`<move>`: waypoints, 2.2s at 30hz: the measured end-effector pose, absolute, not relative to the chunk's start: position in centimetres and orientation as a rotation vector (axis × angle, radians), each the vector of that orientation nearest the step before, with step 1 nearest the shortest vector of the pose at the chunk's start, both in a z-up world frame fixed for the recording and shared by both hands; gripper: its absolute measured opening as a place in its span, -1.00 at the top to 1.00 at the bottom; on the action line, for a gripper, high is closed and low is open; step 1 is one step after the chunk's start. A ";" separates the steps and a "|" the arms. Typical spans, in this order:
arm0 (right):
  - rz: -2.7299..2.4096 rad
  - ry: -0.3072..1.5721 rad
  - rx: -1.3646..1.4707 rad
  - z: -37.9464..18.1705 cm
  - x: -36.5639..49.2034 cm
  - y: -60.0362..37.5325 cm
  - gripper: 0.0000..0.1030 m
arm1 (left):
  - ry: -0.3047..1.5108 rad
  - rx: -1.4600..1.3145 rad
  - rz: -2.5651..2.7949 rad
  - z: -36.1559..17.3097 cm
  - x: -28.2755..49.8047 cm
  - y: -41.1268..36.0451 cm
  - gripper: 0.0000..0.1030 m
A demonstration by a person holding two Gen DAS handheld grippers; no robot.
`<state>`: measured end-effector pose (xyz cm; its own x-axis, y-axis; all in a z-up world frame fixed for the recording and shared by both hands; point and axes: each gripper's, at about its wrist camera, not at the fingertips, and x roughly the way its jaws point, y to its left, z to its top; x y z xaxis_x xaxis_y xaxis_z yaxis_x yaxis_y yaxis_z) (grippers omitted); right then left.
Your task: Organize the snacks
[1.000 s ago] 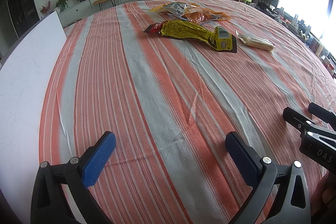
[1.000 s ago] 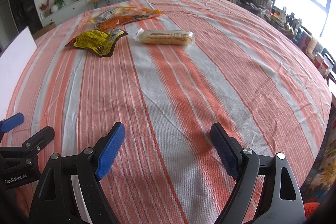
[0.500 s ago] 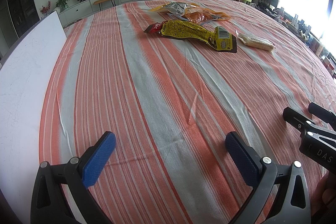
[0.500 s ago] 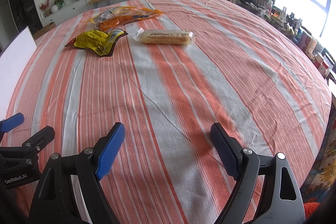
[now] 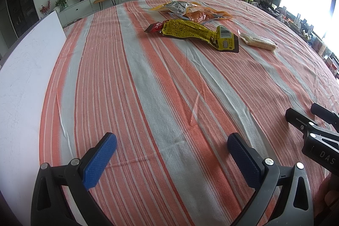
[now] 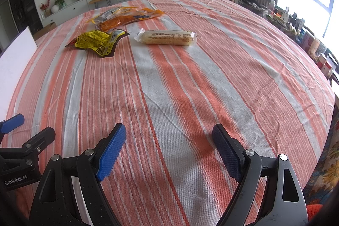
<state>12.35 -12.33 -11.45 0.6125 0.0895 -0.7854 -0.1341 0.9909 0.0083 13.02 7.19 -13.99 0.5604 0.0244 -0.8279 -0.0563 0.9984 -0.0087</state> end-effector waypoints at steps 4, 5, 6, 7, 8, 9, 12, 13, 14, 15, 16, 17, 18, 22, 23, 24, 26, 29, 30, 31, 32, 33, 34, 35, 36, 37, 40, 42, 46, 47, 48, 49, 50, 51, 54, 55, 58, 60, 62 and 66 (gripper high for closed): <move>0.128 0.903 -0.053 -11.4 12.3 -12.2 -0.67 | 1.018 -0.145 0.037 -12.7 14.1 8.4 -0.99; 0.128 0.903 -0.053 -11.4 12.3 -12.2 -0.67 | 1.003 -0.190 0.028 -11.9 14.4 8.8 -0.99; 0.128 0.903 -0.053 -11.4 12.4 -12.3 -0.68 | 0.984 -0.223 0.023 -10.9 14.9 9.0 -0.99; 0.129 0.903 -0.053 -11.4 12.4 -12.2 -0.68 | 0.972 -0.236 0.014 -10.3 15.4 9.0 -0.99; 0.130 0.903 -0.053 -11.4 12.3 -12.3 -0.69 | 0.967 -0.244 -0.003 -9.5 16.4 8.9 -0.99; 0.131 0.904 -0.053 -11.5 12.3 -12.3 -0.69 | 0.975 -0.239 -0.017 -8.9 17.5 8.6 -0.99; 0.132 0.904 -0.053 -11.5 12.3 -12.4 -0.69 | 1.032 -0.243 -0.043 -8.1 21.9 7.7 -0.99; 0.132 0.904 -0.053 -11.5 12.3 -12.3 -0.69 | 1.046 -0.273 -0.046 -8.0 23.6 7.7 -0.99; 0.132 0.904 -0.053 -11.5 12.3 -12.4 -0.69 | 1.056 -0.308 -0.042 -8.1 25.3 7.8 -0.99; 0.132 0.904 -0.053 -11.5 12.3 -12.4 -0.69 | 1.064 -0.334 -0.022 -8.3 27.1 7.9 -0.99; 0.132 0.904 -0.053 -11.5 12.3 -12.4 -0.69 | 1.070 -0.345 0.002 -8.6 28.5 7.9 -0.99; 0.132 0.904 -0.053 -11.5 12.3 -12.3 -0.69 | 1.078 -0.353 0.037 -8.9 30.1 7.9 -0.98; 0.132 0.904 -0.053 -11.5 12.3 -12.4 -0.69 | 1.084 -0.356 0.072 -9.3 31.5 7.7 -0.97; 0.133 0.904 -0.052 -11.4 12.3 -12.4 -0.69 | 1.116 -0.255 0.170 -11.5 34.4 6.0 -0.97; 0.133 0.904 -0.052 -11.4 12.3 -12.4 -0.69 | 1.129 -0.215 0.201 -12.2 34.8 5.7 -0.98; 0.133 0.904 -0.052 -11.4 12.3 -12.4 -0.70 | 1.132 -0.198 0.224 -12.7 35.0 5.6 -0.97; 0.138 0.907 -0.053 -11.5 12.3 -12.4 -0.73 | 1.127 -0.181 0.271 -13.6 34.7 6.1 -0.99; 0.139 0.908 -0.055 -11.5 12.4 -12.3 -0.73 | 1.075 -0.170 0.273 -14.0 33.4 7.1 -1.00; 0.138 0.908 -0.056 -11.6 12.4 -12.3 -0.73 | 1.075 -0.164 0.266 -14.2 33.2 7.4 -1.00; 0.139 0.907 -0.055 -11.5 12.4 -12.3 -0.73 | 1.077 -0.158 0.254 -14.3 32.9 7.6 -0.99; 0.139 0.908 -0.055 -11.5 12.4 -12.3 -0.73 | 1.077 -0.151 0.241 -14.3 32.8 7.9 -0.94; 0.138 0.908 -0.055 -11.5 12.4 -12.3 -0.73 | 1.062 -0.142 0.230 -14.0 32.5 8.1 -0.63; 0.139 0.908 -0.055 -11.5 12.4 -12.3 -0.73 | 1.036 -0.128 0.210 -13.6 32.1 8.1 -0.09; 0.139 0.908 -0.055 -11.5 12.4 -12.3 -0.73 | 1.028 -0.099 0.199 -13.3 31.8 8.0 0.07; 0.139 0.908 -0.055 -11.5 12.4 -12.3 -0.73 | 1.031 -0.075 0.185 -13.1 31.6 8.0 0.19; 0.139 0.908 -0.055 -11.5 12.4 -12.3 -0.73 | 1.027 -0.052 0.162 -13.0 31.3 7.9 0.26; 0.139 0.908 -0.055 -11.5 12.4 -12.3 -0.73 | 1.020 -0.011 0.124 -12.8 28.8 7.8 0.27; 0.139 0.908 -0.055 -11.5 12.4 -12.3 -0.73 | 1.010 -0.015 0.099 -12.6 26.4 7.6 0.27; 0.139 0.908 -0.055 -11.5 12.4 -12.3 -0.73 | 0.997 -0.016 0.055 -12.6 21.3 6.9 0.25; 0.139 0.908 -0.055 -11.5 12.4 -12.3 -0.73 | 0.995 -0.012 0.043 -12.5 19.8 6.6 0.24; 0.139 0.908 -0.055 -11.5 12.4 -12.3 -0.73 | 0.991 -0.007 0.034 -12.3 18.5 6.4 0.23; 0.139 0.908 -0.054 -11.5 12.4 -12.3 -0.74 | 0.986 -0.001 0.023 -12.3 17.4 6.0 0.19; 0.139 0.908 -0.054 -11.5 12.4 -12.3 -0.74 | 0.979 0.003 0.011 -12.4 16.5 5.9 0.15; 0.138 0.908 -0.054 -11.5 12.4 -12.3 -0.74 | 0.973 0.005 0.009 -12.6 15.9 5.7 0.03; 0.139 0.908 -0.054 -11.5 12.4 -12.3 -0.74 | 0.966 -0.019 0.000 -13.2 14.9 5.8 -0.58; 0.139 0.908 -0.053 -11.5 12.4 -12.3 -0.74 | 0.965 -0.029 0.006 -13.3 14.7 6.0 -0.68; 0.139 0.908 -0.053 -11.5 12.4 -12.3 -0.74 | 0.955 -0.025 0.012 -13.5 14.9 6.1 -0.81; 0.139 0.908 -0.054 -11.5 12.4 -12.3 -0.74 | 0.956 -0.015 0.008 -13.9 15.1 6.1 -0.97; 0.139 0.908 -0.054 -11.5 12.4 -12.3 -0.74 | 0.960 -0.017 0.010 -13.9 15.2 6.1 -1.00; 0.139 0.908 -0.053 -11.5 12.4 -12.3 -0.74 | 0.954 -0.020 0.010 -14.0 15.2 6.2 -1.00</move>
<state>12.41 -12.33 -11.49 0.6073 0.0977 -0.7885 -0.1426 0.9897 0.0127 15.24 6.20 -13.97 0.5787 -0.0006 -0.8155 -0.0170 0.9998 -0.0128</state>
